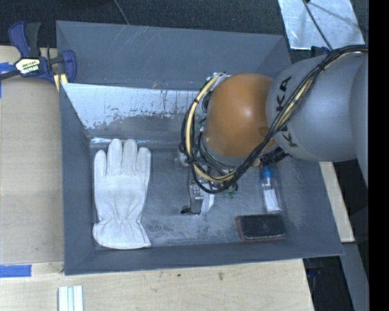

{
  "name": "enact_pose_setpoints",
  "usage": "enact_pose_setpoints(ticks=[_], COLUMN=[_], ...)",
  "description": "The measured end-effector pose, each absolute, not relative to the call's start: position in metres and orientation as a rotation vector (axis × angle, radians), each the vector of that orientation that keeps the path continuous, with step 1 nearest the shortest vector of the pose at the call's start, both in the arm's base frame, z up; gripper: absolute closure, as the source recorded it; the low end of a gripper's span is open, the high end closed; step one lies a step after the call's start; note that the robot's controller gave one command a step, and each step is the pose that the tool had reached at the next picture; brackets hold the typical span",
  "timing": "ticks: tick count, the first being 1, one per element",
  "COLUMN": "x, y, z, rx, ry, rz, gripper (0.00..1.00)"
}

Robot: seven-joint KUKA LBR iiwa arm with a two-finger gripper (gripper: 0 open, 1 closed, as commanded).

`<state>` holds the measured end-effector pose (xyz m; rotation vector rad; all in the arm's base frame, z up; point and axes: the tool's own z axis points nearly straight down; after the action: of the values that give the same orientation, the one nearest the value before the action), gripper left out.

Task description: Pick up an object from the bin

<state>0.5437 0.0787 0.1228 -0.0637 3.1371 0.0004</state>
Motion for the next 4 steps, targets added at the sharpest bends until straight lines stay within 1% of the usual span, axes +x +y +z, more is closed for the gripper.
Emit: enact_pose_setpoints(ticks=[1, 2, 3, 4], x=[0.538, 0.575, 0.584, 0.520], y=[0.100, 0.127, 0.132, 0.149], z=[0.139, 0.111, 0.098, 0.071], rx=[-0.082, -0.143, -0.158, -0.589], ry=[3.138, 3.126, 3.128, 3.081], rz=[0.001, 0.003, 0.002, 0.003], gripper=[0.00, 0.00, 0.00, 1.00])
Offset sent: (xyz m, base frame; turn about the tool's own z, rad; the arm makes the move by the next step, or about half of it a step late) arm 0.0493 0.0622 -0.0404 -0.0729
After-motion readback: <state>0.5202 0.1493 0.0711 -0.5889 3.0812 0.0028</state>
